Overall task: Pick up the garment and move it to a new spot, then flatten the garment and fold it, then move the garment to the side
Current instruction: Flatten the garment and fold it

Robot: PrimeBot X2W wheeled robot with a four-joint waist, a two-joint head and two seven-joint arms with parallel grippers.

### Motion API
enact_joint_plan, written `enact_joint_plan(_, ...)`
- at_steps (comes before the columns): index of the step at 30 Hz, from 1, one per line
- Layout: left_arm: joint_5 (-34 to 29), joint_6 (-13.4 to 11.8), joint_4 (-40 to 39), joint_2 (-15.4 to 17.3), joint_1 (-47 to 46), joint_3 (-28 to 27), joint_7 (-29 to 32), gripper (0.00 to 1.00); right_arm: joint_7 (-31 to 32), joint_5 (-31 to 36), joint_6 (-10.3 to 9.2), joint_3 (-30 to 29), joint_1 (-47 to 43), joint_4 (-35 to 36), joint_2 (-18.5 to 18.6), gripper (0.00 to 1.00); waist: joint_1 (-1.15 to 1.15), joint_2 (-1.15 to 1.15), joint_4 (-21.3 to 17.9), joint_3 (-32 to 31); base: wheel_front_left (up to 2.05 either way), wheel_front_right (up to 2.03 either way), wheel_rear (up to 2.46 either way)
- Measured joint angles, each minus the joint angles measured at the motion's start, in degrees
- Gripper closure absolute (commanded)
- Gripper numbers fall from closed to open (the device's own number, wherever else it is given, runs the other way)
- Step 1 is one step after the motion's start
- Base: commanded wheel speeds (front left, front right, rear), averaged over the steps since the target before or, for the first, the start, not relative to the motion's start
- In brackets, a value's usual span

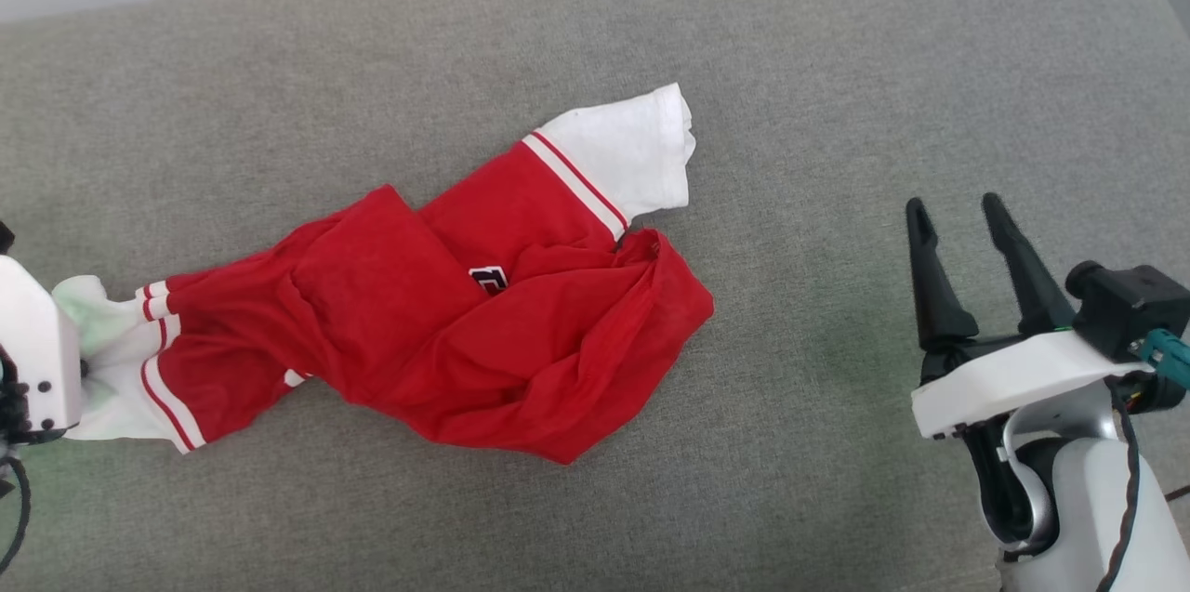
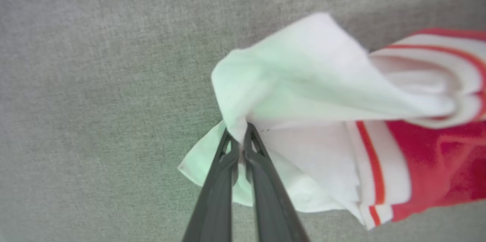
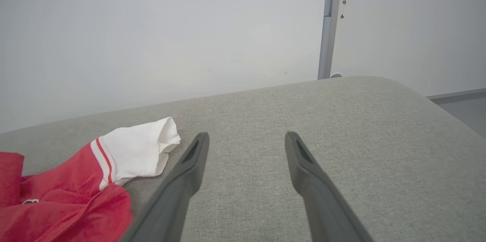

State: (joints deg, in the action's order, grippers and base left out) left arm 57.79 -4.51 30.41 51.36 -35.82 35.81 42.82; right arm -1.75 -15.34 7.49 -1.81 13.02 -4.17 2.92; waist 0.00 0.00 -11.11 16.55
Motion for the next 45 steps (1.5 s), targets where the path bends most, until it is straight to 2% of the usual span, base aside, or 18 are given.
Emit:
enact_joint_plan(1,0.02,0.13,-0.58,0.18,0.35,-0.03,-0.26,0.41,0.19,-0.04,0.00,0.12,-0.11,-0.01,-0.02,0.00,0.00,0.00,0.09,-0.27,0.00,0.00,0.00)
enact_joint_plan(2,0.02,0.32,-1.31,0.26,0.61,-0.05,-0.77,0.01,0.22,-0.11,0.00,0.11,-0.31,-0.02,-0.03,0.00,0.00,0.00,0.17,-0.54,0.00,0.00,0.00)
enact_joint_plan(7,0.18,0.26,-5.27,0.82,0.85,-0.47,-1.30,0.00,0.44,0.02,0.00,0.03,-0.80,-0.08,-0.01,0.00,0.00,0.00,0.46,-2.02,0.00,0.00,0.00)
enact_joint_plan(15,0.05,-1.61,-14.79,1.11,-0.04,-0.03,1.15,0.00,1.31,0.19,0.00,-0.01,-2.01,0.14,-0.01,0.00,0.00,0.00,0.68,-4.41,0.00,0.00,0.00)
enact_joint_plan(20,-0.41,-3.20,-20.49,-0.82,-1.05,1.60,4.16,0.00,1.75,0.20,0.00,0.01,-2.77,0.49,-0.01,0.00,0.00,0.00,0.82,-5.28,0.00,0.00,0.00)
enact_joint_plan(24,-0.25,-4.38,-23.40,-3.56,-2.44,2.71,6.28,0.00,2.01,0.19,0.00,0.51,-2.76,0.97,-0.01,0.00,0.00,0.00,0.48,-5.06,0.00,0.00,0.00)
enact_joint_plan(30,-0.46,-6.03,-23.84,-6.42,-3.93,4.07,8.18,0.00,1.92,-0.24,0.00,1.07,-2.17,1.41,-0.01,0.00,0.00,0.00,-0.71,-3.61,0.00,0.00,0.00)
enact_joint_plan(38,-1.65,-5.95,-18.74,-8.11,-4.77,6.26,9.12,0.00,1.20,-0.73,0.00,1.46,-1.69,0.66,0.00,0.00,0.00,0.00,-2.27,-1.33,0.00,0.00,0.00)
enact_joint_plan(39,-1.74,-5.60,-17.72,-8.24,-4.78,6.35,8.89,0.25,0.94,-0.75,0.00,1.49,-1.57,0.53,0.00,0.00,0.00,0.00,-2.38,-1.09,0.00,0.00,0.00)
enact_joint_plan(40,-1.54,-5.39,-17.10,-8.39,-4.83,6.20,8.70,0.96,0.89,-0.76,0.00,1.48,-1.41,0.45,0.00,0.00,0.00,0.00,-2.46,-0.90,0.00,0.00,0.00)
enact_joint_plan(41,-1.21,-5.21,-16.61,-8.54,-4.94,6.03,8.68,1.00,0.78,-0.76,0.00,1.49,-1.25,0.37,-0.01,0.00,0.00,0.00,-2.51,-0.76,0.00,0.00,0.00)
enact_joint_plan(45,0.41,-5.06,-17.62,-9.00,-5.05,5.41,9.55,1.00,0.64,-0.67,0.00,1.04,-1.20,0.08,-0.02,0.00,0.00,0.00,-2.05,-0.84,0.00,0.00,0.00)
